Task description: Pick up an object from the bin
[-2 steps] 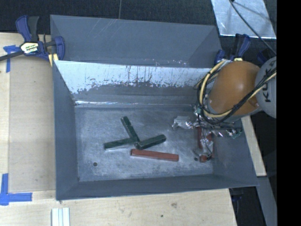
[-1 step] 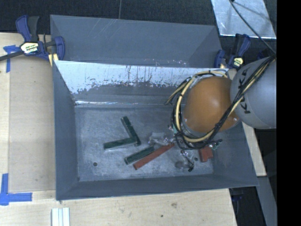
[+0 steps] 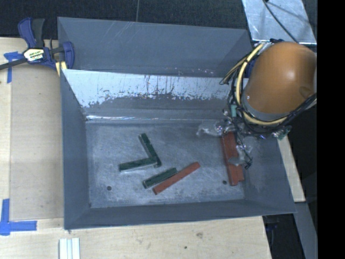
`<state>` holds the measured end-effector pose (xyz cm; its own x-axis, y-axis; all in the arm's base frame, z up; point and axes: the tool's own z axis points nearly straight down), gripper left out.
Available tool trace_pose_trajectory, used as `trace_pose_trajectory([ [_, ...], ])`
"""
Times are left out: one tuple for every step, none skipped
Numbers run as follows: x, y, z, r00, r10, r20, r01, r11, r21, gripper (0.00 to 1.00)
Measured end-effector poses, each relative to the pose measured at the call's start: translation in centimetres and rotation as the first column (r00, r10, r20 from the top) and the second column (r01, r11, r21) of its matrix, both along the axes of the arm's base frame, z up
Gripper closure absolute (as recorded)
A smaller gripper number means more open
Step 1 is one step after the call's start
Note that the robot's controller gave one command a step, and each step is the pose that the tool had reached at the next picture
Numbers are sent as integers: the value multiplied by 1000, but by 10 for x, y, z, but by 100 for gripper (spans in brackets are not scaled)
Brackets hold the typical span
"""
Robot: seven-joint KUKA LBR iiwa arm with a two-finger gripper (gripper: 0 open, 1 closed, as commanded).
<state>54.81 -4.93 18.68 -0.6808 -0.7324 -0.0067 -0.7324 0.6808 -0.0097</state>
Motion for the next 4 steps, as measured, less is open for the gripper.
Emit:
trace_pose_trajectory([
  [-42,54,-78,995,-93,-18,93,996,4,0],
  [-11,53,-119,998,-59,-8,59,998,3,0],
  [-11,54,-116,998,-57,-5,57,998,5,100],
  [24,46,17,999,45,-8,-45,999,3,100],
])
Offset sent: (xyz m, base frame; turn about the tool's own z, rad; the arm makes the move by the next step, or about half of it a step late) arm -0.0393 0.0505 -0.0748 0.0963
